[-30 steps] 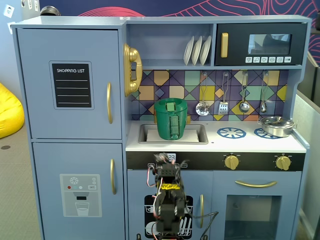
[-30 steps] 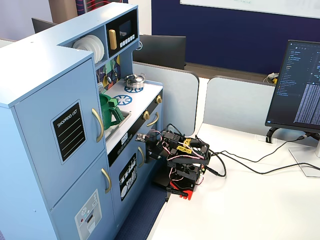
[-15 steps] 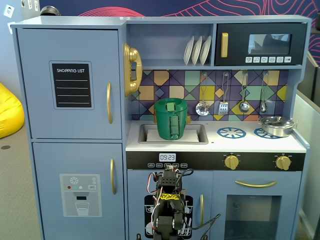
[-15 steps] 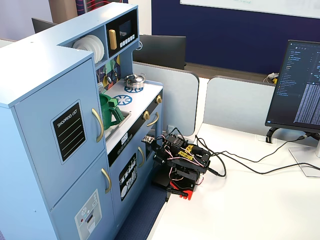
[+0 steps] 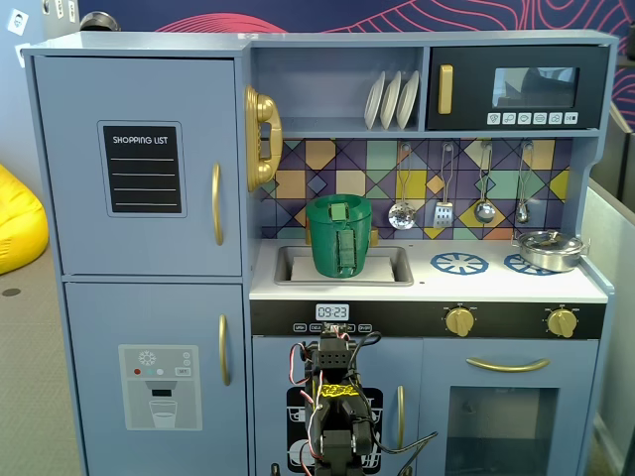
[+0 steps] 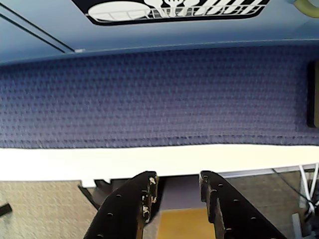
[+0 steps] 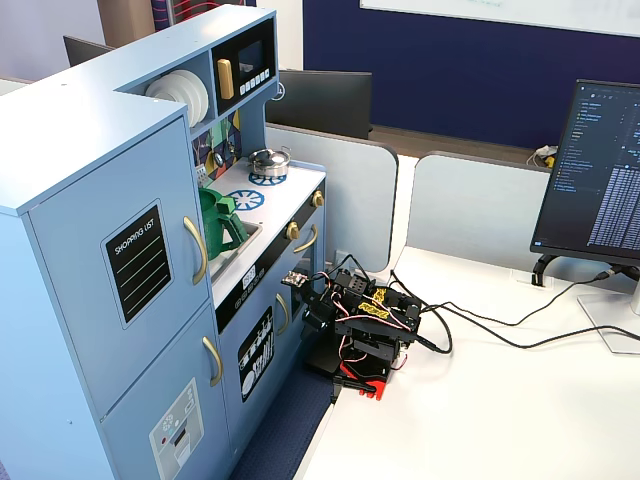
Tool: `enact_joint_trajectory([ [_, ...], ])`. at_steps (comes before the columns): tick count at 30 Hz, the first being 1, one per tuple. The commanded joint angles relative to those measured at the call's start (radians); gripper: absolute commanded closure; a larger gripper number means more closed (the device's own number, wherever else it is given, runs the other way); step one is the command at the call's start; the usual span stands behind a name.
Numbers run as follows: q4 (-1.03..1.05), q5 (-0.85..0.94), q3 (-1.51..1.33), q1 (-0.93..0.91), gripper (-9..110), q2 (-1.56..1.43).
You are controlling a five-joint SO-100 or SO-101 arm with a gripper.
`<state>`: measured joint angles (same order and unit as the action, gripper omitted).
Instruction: Close the left cabinet door
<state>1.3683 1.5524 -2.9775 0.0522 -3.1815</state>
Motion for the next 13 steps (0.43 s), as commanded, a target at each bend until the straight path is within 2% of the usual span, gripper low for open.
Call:
enact_joint_trajectory([
  [1, 0.163, -0.041, -0.018, 0.014, 99, 0.005],
  [13, 0.163, -0.041, -0.018, 0.008, 99, 0.005],
])
